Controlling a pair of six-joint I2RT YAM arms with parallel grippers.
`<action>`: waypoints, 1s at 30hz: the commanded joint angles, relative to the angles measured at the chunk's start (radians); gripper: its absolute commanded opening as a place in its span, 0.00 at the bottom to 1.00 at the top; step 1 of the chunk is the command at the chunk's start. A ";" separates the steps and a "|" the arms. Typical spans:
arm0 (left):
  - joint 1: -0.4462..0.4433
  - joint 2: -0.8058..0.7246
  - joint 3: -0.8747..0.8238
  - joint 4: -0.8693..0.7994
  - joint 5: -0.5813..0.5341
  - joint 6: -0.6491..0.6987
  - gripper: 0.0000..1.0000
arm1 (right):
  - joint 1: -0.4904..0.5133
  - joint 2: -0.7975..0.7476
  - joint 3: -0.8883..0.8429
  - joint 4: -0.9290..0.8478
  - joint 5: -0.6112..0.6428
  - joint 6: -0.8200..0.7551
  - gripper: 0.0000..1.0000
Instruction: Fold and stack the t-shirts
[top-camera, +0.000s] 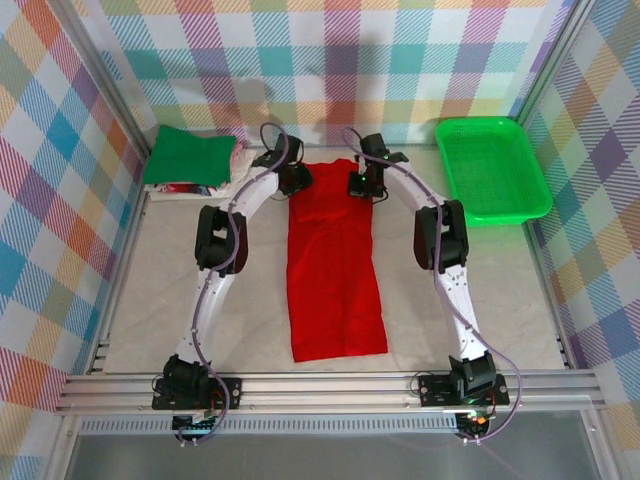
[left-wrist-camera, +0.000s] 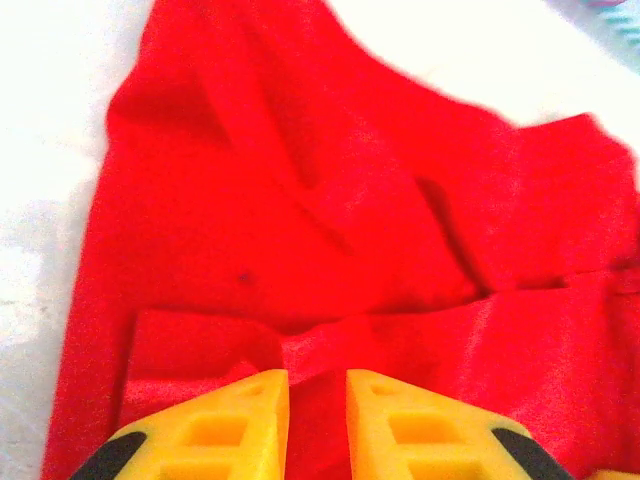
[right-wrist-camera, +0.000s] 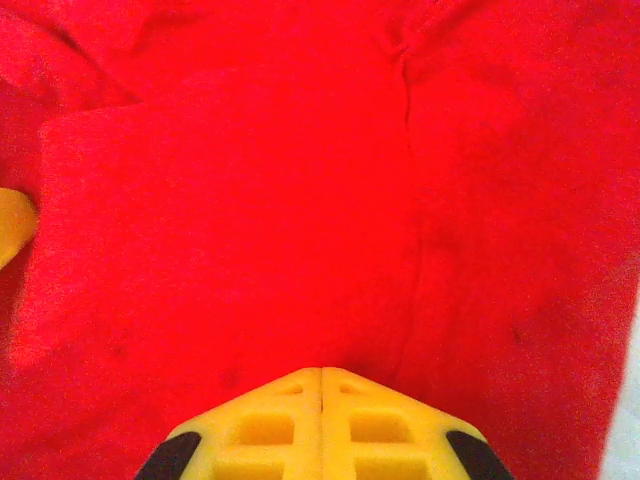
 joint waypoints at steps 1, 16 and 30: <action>0.005 0.093 0.039 -0.022 -0.004 -0.026 0.21 | -0.002 0.047 0.062 -0.071 0.065 0.079 0.00; 0.109 0.439 0.344 0.558 0.113 -0.322 0.25 | -0.078 0.298 0.365 0.220 -0.148 0.387 0.00; 0.156 0.143 0.363 0.529 0.213 -0.248 0.65 | -0.088 0.006 0.403 0.232 -0.267 0.270 0.24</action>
